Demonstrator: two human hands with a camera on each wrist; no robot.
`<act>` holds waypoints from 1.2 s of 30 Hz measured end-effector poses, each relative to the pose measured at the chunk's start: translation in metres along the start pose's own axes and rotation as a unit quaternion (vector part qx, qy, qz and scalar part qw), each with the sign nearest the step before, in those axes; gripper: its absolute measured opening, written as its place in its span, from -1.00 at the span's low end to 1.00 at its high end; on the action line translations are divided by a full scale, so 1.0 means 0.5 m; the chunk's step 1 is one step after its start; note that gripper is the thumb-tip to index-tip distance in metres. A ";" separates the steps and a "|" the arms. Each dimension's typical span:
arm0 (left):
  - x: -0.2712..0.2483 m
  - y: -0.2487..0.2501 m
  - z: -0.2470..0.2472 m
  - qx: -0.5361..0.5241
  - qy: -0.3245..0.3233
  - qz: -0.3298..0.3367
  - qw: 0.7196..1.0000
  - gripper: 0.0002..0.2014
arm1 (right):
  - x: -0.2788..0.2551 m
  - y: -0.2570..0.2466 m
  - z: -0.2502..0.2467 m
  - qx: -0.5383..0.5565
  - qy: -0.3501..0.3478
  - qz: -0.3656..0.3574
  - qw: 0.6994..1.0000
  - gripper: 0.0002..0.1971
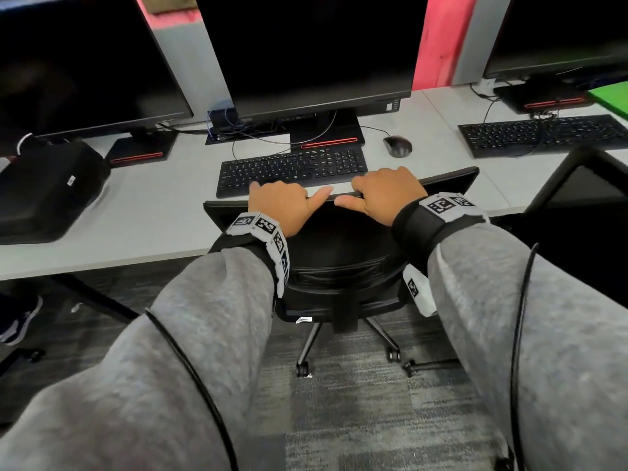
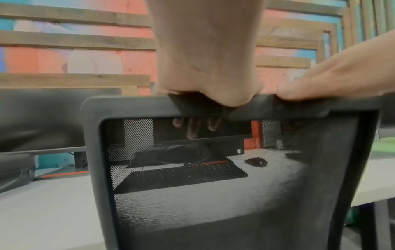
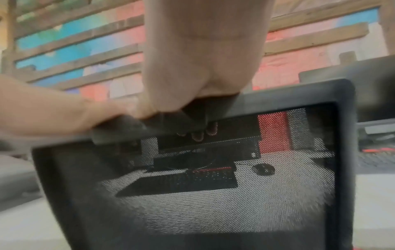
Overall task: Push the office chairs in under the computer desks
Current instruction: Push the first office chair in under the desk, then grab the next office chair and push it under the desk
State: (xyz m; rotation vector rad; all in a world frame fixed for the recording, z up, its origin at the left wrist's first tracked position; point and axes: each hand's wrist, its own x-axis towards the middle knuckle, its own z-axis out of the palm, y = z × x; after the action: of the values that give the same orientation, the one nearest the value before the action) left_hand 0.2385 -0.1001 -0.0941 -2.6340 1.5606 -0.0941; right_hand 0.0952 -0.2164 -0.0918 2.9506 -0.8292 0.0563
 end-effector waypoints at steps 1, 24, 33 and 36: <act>-0.005 0.005 -0.005 0.009 -0.014 -0.018 1.000 -0.22 | -0.008 -0.006 -0.003 0.006 0.000 0.013 1.000 -0.40; -0.348 0.449 -0.159 -0.009 -0.020 -0.029 0.999 -0.25 | -0.563 0.231 -0.105 0.013 -0.006 0.125 0.992 -0.47; -0.394 0.678 -0.208 -0.036 -0.006 0.058 0.998 -0.38 | -0.744 0.405 -0.082 0.083 -0.047 0.316 0.944 -0.50; -0.379 0.728 -0.226 -0.041 0.010 0.105 0.994 -0.41 | -0.770 0.451 -0.083 0.128 -0.044 0.307 0.942 -0.68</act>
State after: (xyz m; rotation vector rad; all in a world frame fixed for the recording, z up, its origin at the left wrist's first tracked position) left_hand -0.1804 -0.1122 -0.0201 -2.5147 1.8765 -0.0442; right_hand -0.3512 -0.2052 -0.0577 2.7935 -1.8522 0.0712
